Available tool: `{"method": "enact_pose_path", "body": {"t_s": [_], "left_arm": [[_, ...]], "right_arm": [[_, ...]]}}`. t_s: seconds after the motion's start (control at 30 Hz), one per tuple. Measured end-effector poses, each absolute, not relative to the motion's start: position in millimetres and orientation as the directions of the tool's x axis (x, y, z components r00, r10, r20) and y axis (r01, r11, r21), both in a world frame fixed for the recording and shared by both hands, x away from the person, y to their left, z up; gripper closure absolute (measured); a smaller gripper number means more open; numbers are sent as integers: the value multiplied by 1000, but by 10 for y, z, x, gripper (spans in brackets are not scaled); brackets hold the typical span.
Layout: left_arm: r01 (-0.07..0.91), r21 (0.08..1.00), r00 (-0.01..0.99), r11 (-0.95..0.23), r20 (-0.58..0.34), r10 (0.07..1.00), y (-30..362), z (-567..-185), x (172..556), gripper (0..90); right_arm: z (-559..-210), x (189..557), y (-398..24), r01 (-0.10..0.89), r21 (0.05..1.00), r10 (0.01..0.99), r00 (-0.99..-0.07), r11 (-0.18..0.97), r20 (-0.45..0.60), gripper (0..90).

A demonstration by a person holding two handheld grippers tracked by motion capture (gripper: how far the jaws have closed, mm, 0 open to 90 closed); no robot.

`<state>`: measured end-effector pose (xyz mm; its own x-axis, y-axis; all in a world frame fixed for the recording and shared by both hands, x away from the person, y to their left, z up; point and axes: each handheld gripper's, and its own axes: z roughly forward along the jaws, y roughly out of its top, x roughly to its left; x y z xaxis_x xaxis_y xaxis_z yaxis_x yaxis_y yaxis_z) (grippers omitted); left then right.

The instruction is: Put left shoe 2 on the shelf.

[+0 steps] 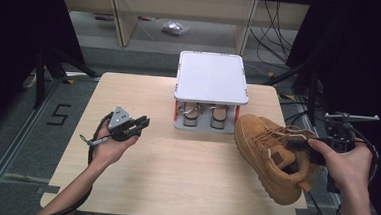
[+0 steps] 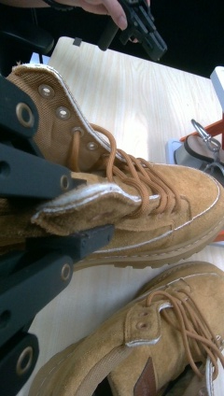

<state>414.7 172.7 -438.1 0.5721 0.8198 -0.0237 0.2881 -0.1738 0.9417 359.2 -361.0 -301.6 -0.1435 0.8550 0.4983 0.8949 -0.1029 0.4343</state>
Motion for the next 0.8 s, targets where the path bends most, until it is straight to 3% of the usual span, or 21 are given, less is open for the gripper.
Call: {"method": "enact_pose_path", "body": {"t_s": [0.8], "left_arm": [[281, 942, 582, -185, -14, 813, 1681, -4373, 4137, 792]], "right_arm": [[-2843, 3573, -3585, 879, 457, 824, -153, -139, 545, 841]]}}
